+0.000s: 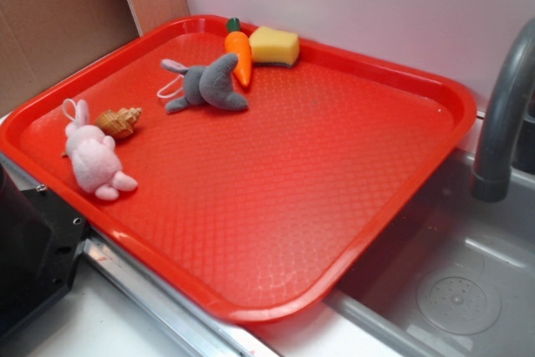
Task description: Grab the pink bunny.
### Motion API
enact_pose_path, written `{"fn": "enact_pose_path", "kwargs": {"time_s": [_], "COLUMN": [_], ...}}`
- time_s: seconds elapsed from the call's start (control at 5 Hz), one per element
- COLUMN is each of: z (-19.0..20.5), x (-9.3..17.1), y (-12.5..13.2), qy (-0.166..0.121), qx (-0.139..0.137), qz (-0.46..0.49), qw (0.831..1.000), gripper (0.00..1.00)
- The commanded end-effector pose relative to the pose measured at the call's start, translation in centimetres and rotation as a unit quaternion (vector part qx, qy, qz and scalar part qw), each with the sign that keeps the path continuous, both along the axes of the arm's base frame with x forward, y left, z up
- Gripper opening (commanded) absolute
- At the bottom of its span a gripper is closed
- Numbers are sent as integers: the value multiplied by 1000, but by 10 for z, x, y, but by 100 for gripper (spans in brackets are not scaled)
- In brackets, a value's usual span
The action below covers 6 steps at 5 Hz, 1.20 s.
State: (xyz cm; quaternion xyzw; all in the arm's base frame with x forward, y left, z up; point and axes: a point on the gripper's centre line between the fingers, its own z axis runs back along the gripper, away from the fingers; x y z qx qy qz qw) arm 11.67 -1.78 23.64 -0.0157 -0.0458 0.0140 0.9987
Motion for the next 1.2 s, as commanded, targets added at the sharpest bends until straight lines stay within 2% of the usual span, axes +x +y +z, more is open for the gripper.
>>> {"fn": "enact_pose_path", "kwargs": {"time_s": [0.0,0.2,0.4,0.6,1.0], "z": [0,-11,-21,-38,-93], "x": [0,5,8,-1,-3], "y": [0,5,14,18,27], "qy": [0,-16,-26,-30,-44], "qx": [0,-1,-15,-49,-40], "qz": [0,125,247,366,417], "qw": [1000,992,968,929,907], "gripper": [100,100,100,100,100]}}
